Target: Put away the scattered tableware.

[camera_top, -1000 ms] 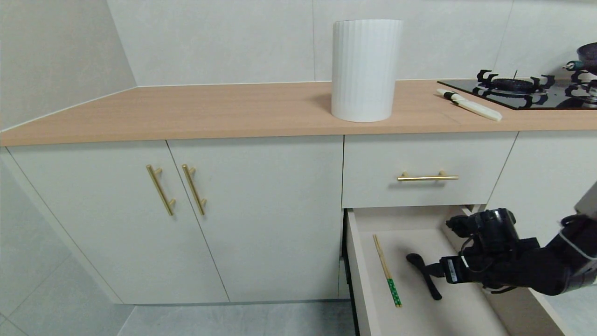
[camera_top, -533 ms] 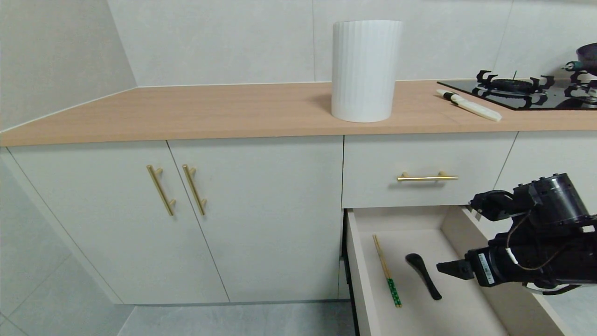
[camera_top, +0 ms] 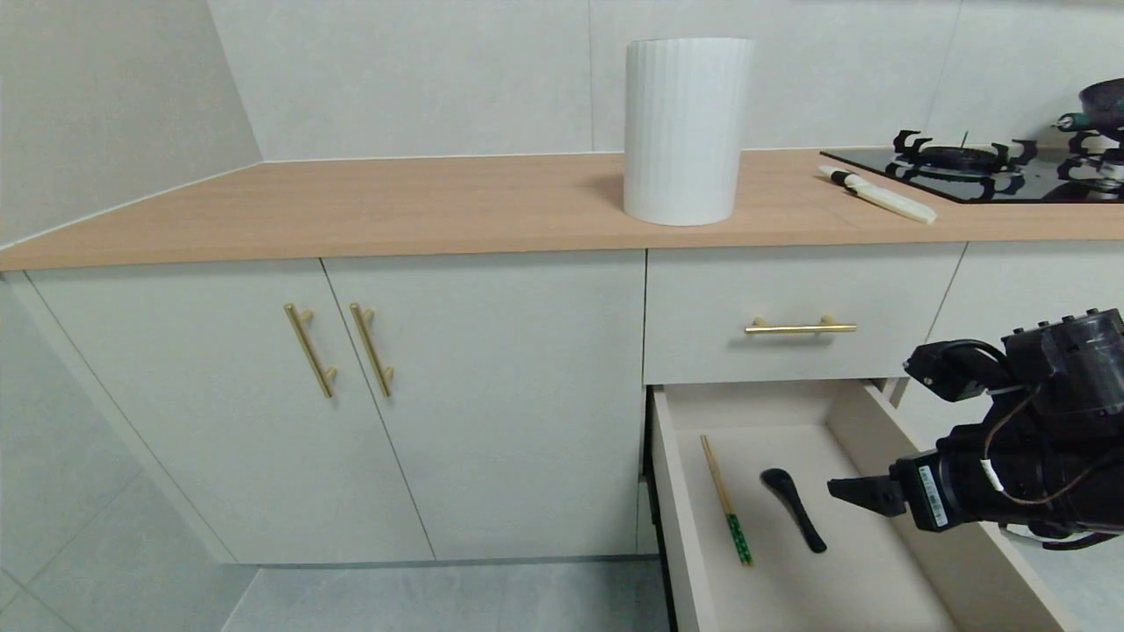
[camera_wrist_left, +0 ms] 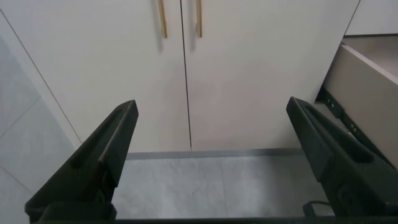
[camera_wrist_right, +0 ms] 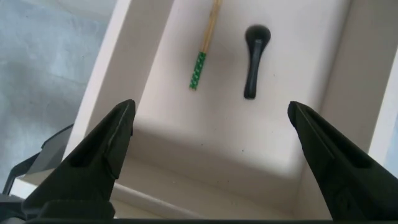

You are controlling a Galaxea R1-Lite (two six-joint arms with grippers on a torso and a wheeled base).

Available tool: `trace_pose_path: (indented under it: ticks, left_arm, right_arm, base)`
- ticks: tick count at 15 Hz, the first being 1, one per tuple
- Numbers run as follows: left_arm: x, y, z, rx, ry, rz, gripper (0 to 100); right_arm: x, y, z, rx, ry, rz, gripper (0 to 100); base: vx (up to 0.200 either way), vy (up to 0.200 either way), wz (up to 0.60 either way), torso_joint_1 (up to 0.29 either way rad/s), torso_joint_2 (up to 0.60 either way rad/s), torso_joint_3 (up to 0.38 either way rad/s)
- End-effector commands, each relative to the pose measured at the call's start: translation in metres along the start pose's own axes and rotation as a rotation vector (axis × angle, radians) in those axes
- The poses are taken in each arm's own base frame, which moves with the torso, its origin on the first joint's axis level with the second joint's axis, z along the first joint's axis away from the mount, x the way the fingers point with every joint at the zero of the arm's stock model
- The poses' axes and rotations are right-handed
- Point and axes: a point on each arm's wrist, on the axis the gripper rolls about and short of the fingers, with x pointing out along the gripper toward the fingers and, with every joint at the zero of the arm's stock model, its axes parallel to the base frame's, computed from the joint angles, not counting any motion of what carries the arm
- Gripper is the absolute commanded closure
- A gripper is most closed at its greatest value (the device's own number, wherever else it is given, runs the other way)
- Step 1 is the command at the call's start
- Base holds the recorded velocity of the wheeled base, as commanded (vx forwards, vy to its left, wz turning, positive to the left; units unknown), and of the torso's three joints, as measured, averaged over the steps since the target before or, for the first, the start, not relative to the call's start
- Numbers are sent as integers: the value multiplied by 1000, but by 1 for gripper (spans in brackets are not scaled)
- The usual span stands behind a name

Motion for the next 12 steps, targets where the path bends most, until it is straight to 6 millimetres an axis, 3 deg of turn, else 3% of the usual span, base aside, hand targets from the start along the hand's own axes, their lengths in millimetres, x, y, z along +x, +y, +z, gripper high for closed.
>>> trace_pose_path:
  ticks: [1, 5, 12]
  left_arm:
    - [0, 0, 0, 0, 2, 1, 0]
    - [0, 0, 0, 2, 2, -1, 0]
    - [0, 0, 0, 2, 2, 1, 0]
  right_arm:
    - [-1, 0, -1, -11, 1, 4, 0]
    - [-6, 1, -8, -46, 54, 6, 0]
    - [-2, 14, -31, -160, 290, 92, 0]
  base:
    - [-200, 0, 0, -2, 2, 2]
    - [-200, 0, 0, 1, 4, 4]
    - [0, 0, 0, 0, 0, 0]
